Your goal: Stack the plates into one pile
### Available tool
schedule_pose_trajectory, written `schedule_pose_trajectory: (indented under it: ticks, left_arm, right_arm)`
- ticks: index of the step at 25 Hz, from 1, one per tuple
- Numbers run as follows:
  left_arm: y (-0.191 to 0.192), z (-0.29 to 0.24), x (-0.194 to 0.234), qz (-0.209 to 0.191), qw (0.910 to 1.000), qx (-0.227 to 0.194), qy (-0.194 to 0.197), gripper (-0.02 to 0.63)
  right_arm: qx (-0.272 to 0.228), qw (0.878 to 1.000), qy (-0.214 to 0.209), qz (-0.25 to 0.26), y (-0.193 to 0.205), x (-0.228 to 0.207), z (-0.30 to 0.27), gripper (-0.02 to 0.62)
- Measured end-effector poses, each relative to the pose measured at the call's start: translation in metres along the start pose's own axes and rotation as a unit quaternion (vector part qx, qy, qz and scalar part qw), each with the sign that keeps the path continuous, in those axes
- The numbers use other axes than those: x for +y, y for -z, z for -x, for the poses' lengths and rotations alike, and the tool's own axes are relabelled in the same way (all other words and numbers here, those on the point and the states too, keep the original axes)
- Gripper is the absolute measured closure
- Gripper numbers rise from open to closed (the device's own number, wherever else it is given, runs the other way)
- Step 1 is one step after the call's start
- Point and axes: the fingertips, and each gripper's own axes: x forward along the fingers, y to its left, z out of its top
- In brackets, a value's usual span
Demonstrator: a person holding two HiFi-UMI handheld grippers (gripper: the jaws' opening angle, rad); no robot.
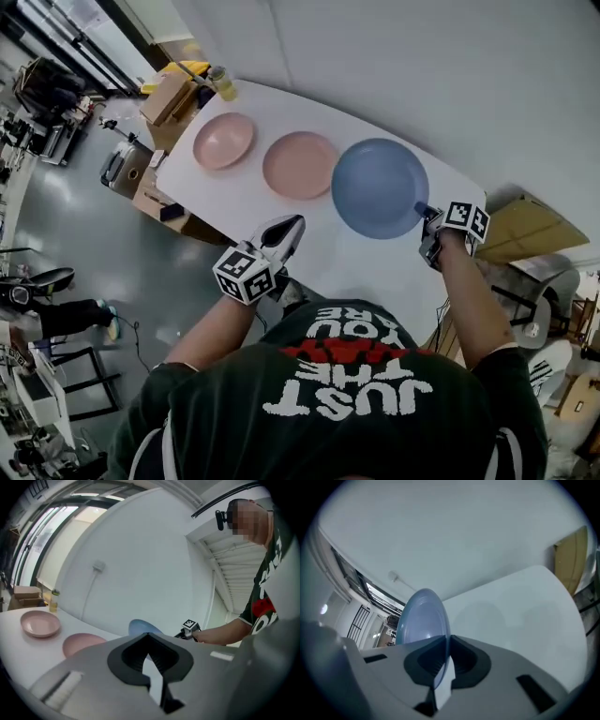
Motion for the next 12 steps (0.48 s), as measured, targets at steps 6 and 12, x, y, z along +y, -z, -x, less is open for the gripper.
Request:
schedule_pose_trajectory:
  ticks: [6, 12]
  left_arm:
    - [-0.050, 0.117, 0.131, -0.008, 0.9930, -0.061, -0.101, 0.601]
    - [-0.044, 0.250, 0.248, 0.019, 0.9726, -0.093, -0.212, 0.602]
  right_arm:
    - [0.035, 0.997, -0.024, 0.066, -0.025, 0.169, -0.147, 0.578]
    - [0.079, 0.991, -0.024, 0.106, -0.005, 0.290, -0.326, 0.578]
